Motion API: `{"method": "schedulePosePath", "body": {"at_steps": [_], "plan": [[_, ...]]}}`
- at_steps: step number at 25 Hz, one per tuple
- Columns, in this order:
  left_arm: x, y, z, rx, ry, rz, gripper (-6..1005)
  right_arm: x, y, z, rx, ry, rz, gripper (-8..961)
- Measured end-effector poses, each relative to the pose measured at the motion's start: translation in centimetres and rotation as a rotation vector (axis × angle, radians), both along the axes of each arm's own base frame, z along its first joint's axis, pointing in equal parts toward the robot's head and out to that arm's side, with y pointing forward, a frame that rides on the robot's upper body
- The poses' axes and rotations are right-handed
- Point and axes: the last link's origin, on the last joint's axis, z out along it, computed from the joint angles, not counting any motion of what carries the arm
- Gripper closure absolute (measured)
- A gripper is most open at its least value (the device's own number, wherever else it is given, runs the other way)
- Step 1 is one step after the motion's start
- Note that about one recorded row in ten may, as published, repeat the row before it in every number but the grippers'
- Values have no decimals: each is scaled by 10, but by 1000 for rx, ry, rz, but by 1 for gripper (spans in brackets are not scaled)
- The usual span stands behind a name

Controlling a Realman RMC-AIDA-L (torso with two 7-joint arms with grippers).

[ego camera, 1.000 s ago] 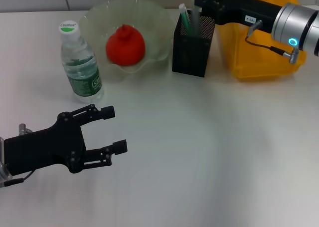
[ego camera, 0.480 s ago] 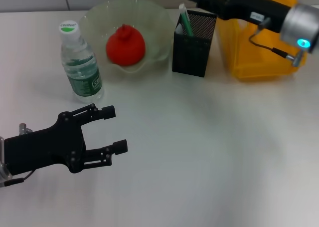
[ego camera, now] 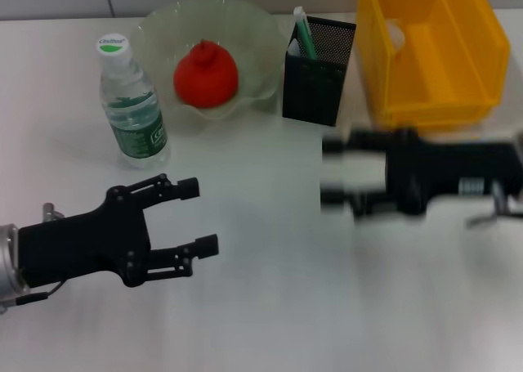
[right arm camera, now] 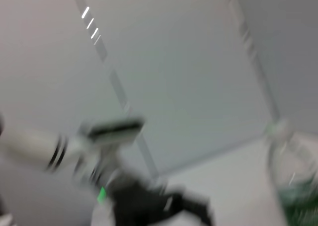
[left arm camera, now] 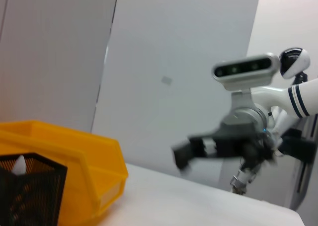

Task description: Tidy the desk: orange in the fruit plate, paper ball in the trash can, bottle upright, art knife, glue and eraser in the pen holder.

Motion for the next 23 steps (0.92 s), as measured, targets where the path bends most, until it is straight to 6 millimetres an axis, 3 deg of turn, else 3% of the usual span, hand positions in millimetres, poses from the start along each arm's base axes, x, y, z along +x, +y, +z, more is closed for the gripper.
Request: {"method": "schedulePosePath", "body": {"at_steps": [2,7,23], "plan": [[1,1,-3,-10,15,-2,155,13,-14,-15,-32,-77,33,140],[1,2,-12,-31,45,1,155,23,-24,-26,-20,-120,52,140],[-2,1,-14,-77,85,0,155,25,-29,-30,-5,-111,58,140]]}}
